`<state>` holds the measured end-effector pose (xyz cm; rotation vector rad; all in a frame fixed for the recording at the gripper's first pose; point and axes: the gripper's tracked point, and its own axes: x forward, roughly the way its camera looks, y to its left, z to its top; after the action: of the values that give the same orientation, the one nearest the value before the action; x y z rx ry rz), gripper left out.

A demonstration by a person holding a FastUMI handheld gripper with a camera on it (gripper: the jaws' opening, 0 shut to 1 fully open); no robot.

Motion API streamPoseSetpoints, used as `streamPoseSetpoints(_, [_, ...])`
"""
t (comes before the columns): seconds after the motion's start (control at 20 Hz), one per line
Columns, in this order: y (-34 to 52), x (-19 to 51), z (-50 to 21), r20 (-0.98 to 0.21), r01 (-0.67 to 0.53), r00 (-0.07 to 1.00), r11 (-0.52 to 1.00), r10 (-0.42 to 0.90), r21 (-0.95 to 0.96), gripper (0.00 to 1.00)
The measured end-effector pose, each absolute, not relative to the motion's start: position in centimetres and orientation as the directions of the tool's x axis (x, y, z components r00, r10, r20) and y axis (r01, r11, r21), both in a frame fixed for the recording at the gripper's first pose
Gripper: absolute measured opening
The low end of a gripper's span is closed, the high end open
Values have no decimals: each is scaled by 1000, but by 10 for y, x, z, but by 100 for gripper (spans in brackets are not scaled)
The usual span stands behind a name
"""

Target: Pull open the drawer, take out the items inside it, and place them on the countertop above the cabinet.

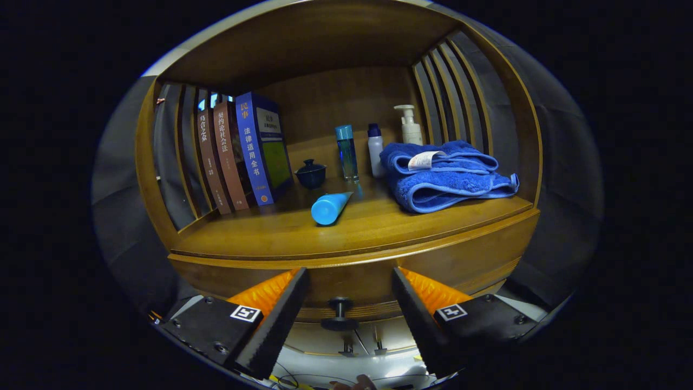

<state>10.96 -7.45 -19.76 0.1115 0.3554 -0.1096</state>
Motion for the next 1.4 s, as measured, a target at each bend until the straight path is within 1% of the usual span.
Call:
streamPoseSetpoints(0.4, [-74,110,-197,-353,125,932,988,-87,86,100])
streamPoseSetpoints(0.6, [-75,108,-187,-389,102,918,994,-80,36,100])
streamPoseSetpoints(0.8, [-74,101,-129,-303,96,949,995,-83,29,100])
streamPoseSetpoints(0.95, [-65,90,-75,-242,66,968,998,-63,5,100])
streamPoseSetpoints(1.1, [-56,78,-22,-156,48,987,999,-45,13,100])
streamPoseSetpoints(1.4, [-48,48,33,-51,23,998,1000,-22,17,100])
